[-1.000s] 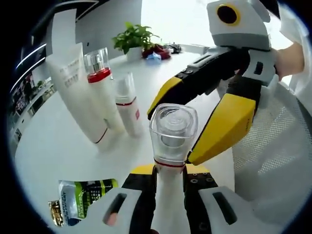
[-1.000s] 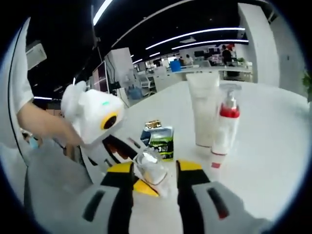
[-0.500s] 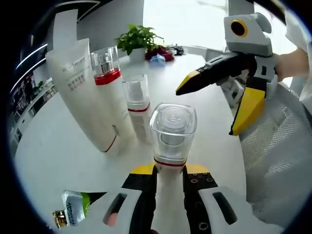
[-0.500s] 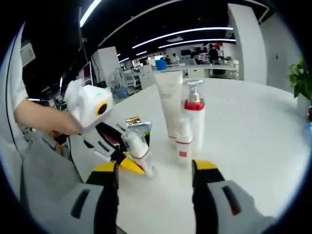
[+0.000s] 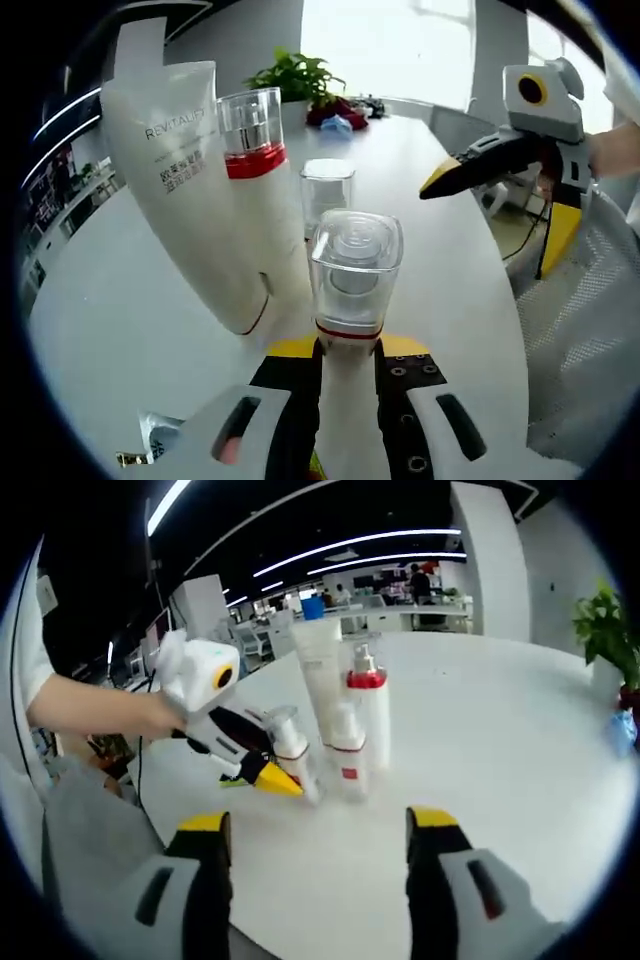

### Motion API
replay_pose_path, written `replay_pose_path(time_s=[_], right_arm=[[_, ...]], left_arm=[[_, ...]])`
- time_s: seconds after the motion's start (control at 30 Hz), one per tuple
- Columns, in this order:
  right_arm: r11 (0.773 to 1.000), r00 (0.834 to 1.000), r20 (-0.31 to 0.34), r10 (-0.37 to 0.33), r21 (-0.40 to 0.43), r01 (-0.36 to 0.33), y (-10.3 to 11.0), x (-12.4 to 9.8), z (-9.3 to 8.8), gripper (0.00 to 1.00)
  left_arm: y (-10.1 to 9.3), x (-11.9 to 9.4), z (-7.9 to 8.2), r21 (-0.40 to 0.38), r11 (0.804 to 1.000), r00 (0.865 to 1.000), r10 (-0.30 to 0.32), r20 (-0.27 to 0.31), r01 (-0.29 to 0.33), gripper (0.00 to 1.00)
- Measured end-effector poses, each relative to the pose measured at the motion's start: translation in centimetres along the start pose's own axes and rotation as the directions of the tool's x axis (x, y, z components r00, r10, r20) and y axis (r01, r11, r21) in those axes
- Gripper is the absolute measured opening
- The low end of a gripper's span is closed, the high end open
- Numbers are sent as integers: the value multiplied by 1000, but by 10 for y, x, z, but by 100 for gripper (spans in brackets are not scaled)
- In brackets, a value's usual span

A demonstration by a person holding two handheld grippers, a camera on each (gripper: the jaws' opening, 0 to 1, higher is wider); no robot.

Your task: Arrange the skincare products in the storage area until every visible bottle or jar stands upright without overlapping.

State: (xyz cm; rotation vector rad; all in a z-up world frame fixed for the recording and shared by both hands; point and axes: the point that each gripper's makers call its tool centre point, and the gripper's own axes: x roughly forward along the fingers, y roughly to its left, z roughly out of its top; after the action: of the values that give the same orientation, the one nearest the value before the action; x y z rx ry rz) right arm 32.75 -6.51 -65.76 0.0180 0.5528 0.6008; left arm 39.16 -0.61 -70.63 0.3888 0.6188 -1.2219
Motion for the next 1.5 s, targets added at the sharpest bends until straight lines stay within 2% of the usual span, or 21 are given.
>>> replay_pose_path(time_s=[0.27, 0.73, 0.97, 1.17, 1.5], right_arm=[[1000, 1000, 11, -16, 27, 16, -2, -2, -3, 78], [999, 1000, -2, -22, 40, 22, -1, -4, -9, 79], [999, 1000, -4, -20, 39, 20, 0, -4, -10, 79], [999, 1000, -6, -19, 38, 20, 1, -4, -10, 79], [999, 1000, -5, -20, 37, 21, 1, -3, -9, 79]], left_arm=[[8, 9, 9, 7, 1000, 1000, -1, 6, 1, 17], [12, 17, 17, 34, 999, 999, -33, 10, 33, 17], [12, 18, 16, 46, 998, 999, -44, 2, 44, 17], [13, 19, 15, 25, 999, 999, -38, 0, 38, 18], [11, 17, 10, 19, 999, 999, -47, -20, 48, 25]])
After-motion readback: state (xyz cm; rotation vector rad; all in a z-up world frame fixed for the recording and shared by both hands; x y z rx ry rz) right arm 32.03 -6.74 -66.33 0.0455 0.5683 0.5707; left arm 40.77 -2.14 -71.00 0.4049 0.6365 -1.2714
